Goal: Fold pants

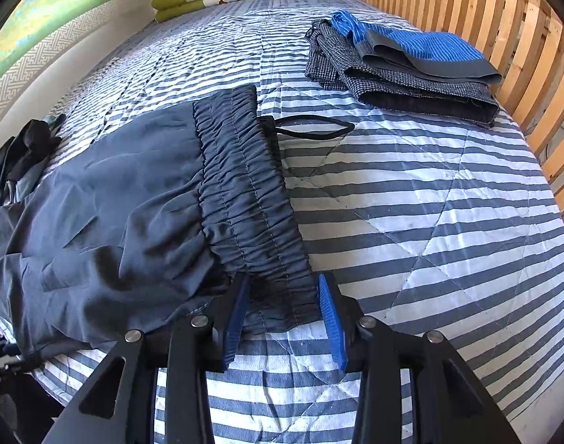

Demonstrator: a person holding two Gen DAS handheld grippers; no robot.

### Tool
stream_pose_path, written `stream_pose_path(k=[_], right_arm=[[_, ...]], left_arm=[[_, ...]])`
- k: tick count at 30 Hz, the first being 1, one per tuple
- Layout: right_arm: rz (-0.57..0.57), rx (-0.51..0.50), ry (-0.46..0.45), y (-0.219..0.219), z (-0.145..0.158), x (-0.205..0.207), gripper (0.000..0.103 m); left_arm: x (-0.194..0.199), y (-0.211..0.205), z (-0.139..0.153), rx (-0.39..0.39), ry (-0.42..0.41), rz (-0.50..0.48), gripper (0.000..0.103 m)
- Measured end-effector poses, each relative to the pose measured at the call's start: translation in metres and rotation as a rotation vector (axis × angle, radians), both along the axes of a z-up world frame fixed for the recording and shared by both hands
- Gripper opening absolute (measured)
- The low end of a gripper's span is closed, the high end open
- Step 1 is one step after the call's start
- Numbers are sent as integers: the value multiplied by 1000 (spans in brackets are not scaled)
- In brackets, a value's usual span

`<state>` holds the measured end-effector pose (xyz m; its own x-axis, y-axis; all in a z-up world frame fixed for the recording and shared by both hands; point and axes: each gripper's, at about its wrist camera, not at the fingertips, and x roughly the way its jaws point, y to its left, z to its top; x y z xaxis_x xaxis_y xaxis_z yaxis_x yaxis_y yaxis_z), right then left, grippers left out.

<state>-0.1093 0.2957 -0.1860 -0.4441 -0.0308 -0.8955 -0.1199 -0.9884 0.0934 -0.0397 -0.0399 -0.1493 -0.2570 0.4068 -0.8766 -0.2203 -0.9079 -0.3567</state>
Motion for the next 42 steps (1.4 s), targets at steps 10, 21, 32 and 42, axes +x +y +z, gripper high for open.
stream_pose_path(k=[10,21,32,42], right_arm=[[0,-18,-7,3,-2,-1,36],[30,44,-27,4,-7,-6,43],[38,148,28,-9,25,5,43],[471,-8,186,-186,125,-6,43]], left_arm=[[-13,-16,-9,85,-9,182,28],[52,11,25,-27,63,24,1],[65,-157,50,-73,104,488,8],[107,-378,52,-43,147,1031,35]])
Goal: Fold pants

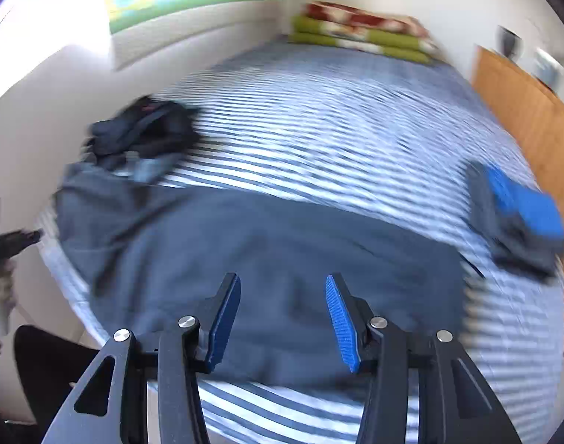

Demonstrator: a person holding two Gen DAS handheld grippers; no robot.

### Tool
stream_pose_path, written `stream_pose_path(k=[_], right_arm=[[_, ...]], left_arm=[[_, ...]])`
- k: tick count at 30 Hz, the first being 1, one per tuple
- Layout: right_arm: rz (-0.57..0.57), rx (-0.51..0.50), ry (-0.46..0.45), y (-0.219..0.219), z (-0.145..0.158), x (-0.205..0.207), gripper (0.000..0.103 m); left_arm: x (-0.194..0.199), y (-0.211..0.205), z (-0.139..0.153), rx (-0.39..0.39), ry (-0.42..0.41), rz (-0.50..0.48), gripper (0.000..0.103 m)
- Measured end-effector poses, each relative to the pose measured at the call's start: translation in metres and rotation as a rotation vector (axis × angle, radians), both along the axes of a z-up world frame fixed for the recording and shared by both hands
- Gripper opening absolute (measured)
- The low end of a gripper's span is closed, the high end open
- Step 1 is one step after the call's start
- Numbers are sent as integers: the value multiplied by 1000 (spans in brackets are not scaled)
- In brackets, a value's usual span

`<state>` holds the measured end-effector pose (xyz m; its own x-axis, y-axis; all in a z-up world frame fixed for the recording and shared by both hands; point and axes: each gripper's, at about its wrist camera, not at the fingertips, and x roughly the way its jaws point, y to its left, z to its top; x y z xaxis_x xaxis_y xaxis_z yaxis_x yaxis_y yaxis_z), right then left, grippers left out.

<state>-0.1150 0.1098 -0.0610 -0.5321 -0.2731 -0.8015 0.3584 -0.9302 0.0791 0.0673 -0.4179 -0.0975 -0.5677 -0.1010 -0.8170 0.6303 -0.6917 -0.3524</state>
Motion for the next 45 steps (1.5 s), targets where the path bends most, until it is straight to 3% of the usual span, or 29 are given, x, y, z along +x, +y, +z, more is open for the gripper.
stream_pose_path(k=[1,6,10,16,23,25,28,29,31,33,38,40,42,45], right_arm=[[53,-7,6,-27,8,-4,43],[277,-21,-4,-153,26,-24,43],[402,-15,0,-243,22,-37,43],[523,12,-12,-331,3,-30,43],[500,25,-65,-319,-24,-32,43],[474,30,-77,-310,-29,-36,43],[439,36,-85,-296,-33,-40,43],[428,41,-82,-292,-35,-41,43],[408,44,-83,-284,-37,-44,43],[383,34,-93,-276,-39,-47,43],[358,27,-109,-274,-49,-51,43],[356,22,-117,-277,-54,-52,43],[373,4,-129,-282,-58,-52,43],[383,-28,-202,-295,-78,-55,43]], left_arm=[[2,-18,-1,15,11,33,41],[-6,-101,-7,44,24,150,48],[-18,-155,-21,130,63,206,65],[-32,-191,-53,218,59,259,66],[-52,-193,-51,143,54,254,67],[-61,-187,-50,88,9,246,48],[-67,-180,-49,15,-37,250,37],[-67,-179,-48,7,-43,260,35],[-62,-180,-44,17,-30,279,19],[-54,-182,-35,26,-6,292,14],[-42,-178,-7,8,34,280,13],[-37,-176,11,16,96,279,13],[-34,-171,32,-38,119,271,13],[-24,-169,52,-43,147,259,13]])
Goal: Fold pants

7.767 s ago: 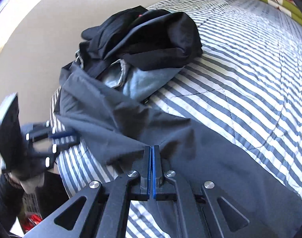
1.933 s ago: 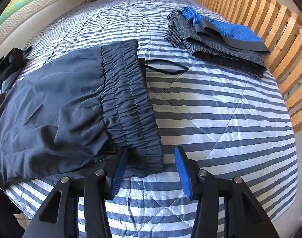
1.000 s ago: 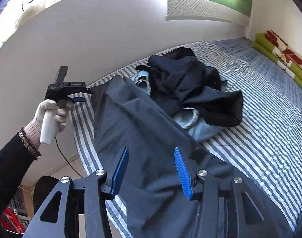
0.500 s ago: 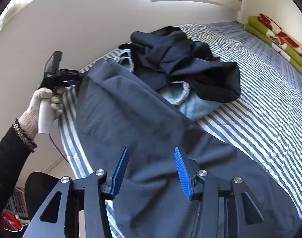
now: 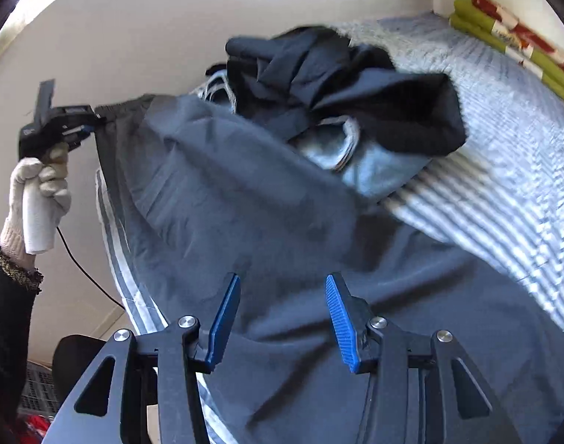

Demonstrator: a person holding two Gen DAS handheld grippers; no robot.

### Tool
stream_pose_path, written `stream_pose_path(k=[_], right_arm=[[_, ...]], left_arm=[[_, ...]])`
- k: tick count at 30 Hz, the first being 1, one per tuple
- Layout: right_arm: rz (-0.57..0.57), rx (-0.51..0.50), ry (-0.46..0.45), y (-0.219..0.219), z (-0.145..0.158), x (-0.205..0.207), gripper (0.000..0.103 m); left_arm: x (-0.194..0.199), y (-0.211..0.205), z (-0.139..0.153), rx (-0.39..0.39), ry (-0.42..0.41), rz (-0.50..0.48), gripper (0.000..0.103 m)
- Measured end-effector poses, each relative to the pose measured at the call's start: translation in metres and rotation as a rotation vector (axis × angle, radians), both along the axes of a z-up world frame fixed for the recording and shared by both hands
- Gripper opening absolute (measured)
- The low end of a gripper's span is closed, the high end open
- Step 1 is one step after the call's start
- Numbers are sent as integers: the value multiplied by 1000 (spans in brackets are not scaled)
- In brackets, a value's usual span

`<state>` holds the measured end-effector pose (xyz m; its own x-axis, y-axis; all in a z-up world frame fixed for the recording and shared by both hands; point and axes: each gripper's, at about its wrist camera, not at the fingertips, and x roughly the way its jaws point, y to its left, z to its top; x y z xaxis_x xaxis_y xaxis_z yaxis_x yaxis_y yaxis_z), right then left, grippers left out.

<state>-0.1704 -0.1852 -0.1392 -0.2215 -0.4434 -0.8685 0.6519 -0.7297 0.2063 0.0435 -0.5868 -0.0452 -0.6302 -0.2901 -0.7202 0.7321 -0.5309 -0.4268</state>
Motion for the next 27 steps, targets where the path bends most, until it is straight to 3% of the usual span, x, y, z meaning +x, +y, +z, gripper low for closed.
stream_pose_path(k=[3,7,8,11,15,20,24,27], right_arm=[[4,5,-65,-18,-29,-2,43],[0,81,-72,-43,-66,1,43],[19,92,-34,-45,-62,5,43],[21,41,-57,-34,-44,4,43],[-71,-61,-51,22,-3,-3,43],[-231,-174,-87,122,25,-3,43],[-357,-218,-92,193,32,1,43],[-448,-263,-137,242,20,5,43]], left_arm=[[9,3,24,-1,55,-10,13],[17,21,60,-54,88,-66,13],[18,27,66,-66,89,-79,13],[17,52,90,-100,104,-148,13],[3,107,121,-151,134,-275,13],[-40,223,141,-264,102,-522,13],[-77,324,123,-304,74,-707,13],[-98,401,81,-274,32,-836,13]])
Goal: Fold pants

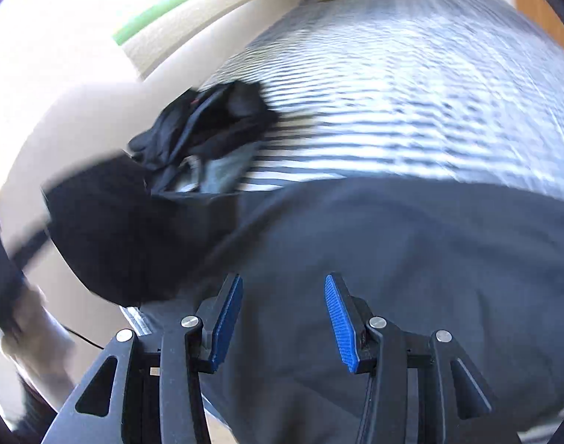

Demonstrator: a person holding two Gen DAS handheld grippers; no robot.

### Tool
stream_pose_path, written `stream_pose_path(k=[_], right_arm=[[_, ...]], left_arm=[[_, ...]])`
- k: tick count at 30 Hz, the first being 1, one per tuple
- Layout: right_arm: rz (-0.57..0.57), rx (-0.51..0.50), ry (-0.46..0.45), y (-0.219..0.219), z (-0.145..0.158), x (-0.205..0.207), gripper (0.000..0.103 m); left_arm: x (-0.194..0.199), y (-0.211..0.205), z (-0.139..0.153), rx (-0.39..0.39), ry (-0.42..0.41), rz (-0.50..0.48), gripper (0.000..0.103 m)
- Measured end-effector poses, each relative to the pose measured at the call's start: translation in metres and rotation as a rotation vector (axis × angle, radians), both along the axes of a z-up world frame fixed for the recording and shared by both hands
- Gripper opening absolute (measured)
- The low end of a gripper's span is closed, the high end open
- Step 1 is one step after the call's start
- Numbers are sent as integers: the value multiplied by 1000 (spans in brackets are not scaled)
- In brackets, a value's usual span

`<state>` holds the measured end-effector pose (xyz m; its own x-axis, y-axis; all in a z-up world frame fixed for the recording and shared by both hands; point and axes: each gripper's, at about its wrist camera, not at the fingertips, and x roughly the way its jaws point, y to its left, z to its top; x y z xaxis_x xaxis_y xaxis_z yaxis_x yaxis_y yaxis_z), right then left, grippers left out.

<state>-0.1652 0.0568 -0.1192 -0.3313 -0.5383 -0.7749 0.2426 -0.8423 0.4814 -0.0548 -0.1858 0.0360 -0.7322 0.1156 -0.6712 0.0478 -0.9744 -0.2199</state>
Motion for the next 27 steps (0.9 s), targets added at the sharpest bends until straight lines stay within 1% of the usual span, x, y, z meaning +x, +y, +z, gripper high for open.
stream_pose_path(k=[1,3,4,5,7,9,10,11,12,13,14,15,16,18,19,22,24,25,27], right_arm=[[-26,-13,-20,13,-7,1,43],[-67,-46,-61,37,-22,3,43],[-79,-53,-74,46,-27,4,43],[-85,-58,-84,52,-31,4,43],[-74,-67,-96,56,-37,4,43],[-48,-80,-101,54,-39,2,43],[-37,-89,-103,51,-40,1,43],[-24,-98,-103,49,-41,0,43],[-8,-108,-104,44,-42,-2,43],[6,-113,-102,39,-42,-3,43],[22,-114,-97,33,-41,-3,43],[46,-108,-85,26,-40,-3,43],[71,-94,-69,17,-37,-3,43],[115,-39,-17,-1,-30,-2,43],[144,-22,10,-11,-26,0,43],[256,25,79,-44,-16,5,43],[328,110,126,-69,-16,8,44],[351,134,131,-80,-19,7,44],[374,138,99,-96,-30,0,44]], left_arm=[[-6,31,-24,-11,-41,-45,13],[-9,76,-61,-30,-117,-115,13],[-9,100,-82,-62,-156,-145,13],[-8,116,-96,-99,-180,-165,13],[3,138,-119,-147,-208,-187,13],[10,151,-131,-189,-207,-189,14],[13,155,-132,-206,-202,-189,16],[21,156,-128,-202,-202,-199,18],[22,157,-126,-195,-199,-213,23],[30,159,-121,-193,-196,-236,32],[36,157,-116,-191,-189,-254,36],[48,156,-109,-196,-174,-264,42],[56,151,-99,-208,-160,-266,46],[72,143,-91,-204,-154,-280,46],[82,136,-86,-200,-154,-271,46],[98,106,-74,-195,-163,-187,46],[102,83,-72,-169,-174,-129,46],[98,74,-75,-152,-183,-109,46],[88,55,-79,-122,-203,-55,46]])
